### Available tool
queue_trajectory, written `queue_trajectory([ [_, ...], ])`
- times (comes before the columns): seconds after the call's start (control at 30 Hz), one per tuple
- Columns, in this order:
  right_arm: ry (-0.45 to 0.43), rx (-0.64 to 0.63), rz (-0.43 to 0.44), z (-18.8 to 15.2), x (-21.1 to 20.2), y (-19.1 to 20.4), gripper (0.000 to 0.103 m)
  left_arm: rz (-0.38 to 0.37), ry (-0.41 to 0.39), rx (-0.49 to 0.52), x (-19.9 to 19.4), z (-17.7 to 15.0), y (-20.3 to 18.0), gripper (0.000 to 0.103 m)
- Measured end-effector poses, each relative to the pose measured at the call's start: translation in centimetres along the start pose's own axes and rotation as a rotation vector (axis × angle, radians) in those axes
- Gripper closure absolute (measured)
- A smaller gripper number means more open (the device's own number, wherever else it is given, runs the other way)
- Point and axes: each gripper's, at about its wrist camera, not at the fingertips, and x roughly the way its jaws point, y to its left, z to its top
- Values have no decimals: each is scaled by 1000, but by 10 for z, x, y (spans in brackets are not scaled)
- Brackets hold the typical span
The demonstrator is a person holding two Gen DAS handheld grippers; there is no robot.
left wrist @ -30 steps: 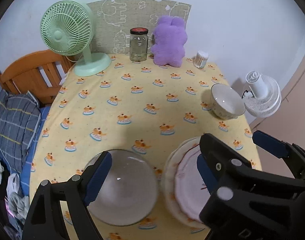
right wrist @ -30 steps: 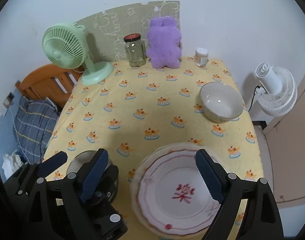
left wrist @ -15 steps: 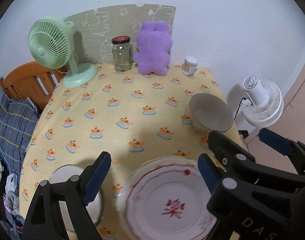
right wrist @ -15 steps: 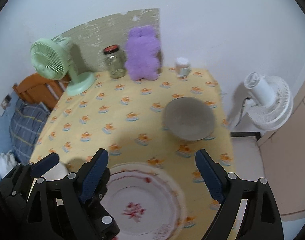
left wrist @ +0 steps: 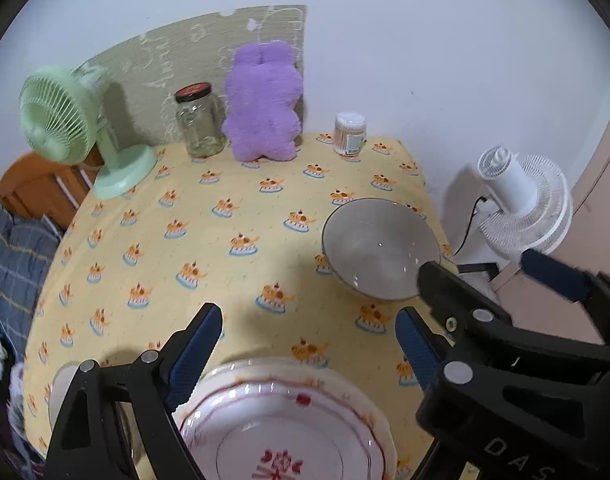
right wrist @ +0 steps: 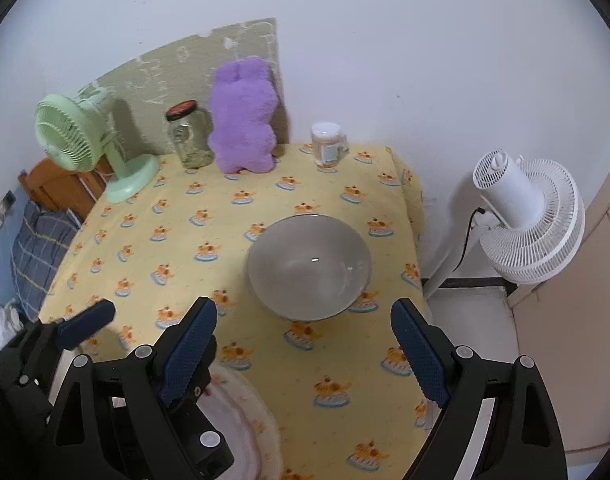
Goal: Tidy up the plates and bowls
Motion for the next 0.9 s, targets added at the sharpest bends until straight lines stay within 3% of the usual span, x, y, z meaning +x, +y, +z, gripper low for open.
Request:
queue_trajectory([
  [0.1, -55, -9, -46, 3, 9, -11, 12, -8, 13, 11, 20, 6, -9, 13],
  [0.33, -33, 49, -20, 13, 54, -39, 14, -17, 36, -55, 66, 16, -16, 14],
  [0.37, -33, 50, -21, 14, 58, -40, 16, -10, 27, -58, 70, 17, -17, 14],
  [0.43, -34, 46, -12, 15, 68, -43, 32, 19, 22, -60, 82, 21, -18, 15],
  [0.53, 8, 47, -1, 18, 91, -48, 36, 56, 45, -47, 99, 25, -21, 19],
  [0.67, 23, 75, 11, 19, 111, -55, 40, 16, 47, -49, 116, 29, -21, 27],
  [0.8, 44, 66, -11, 22, 128, -55, 52, 19, 61, -16, 129, 32, -27, 29],
  [0.9, 76, 74, -3, 22, 139, -57, 62, 46, 74, -9, 136, 33, -28, 41],
])
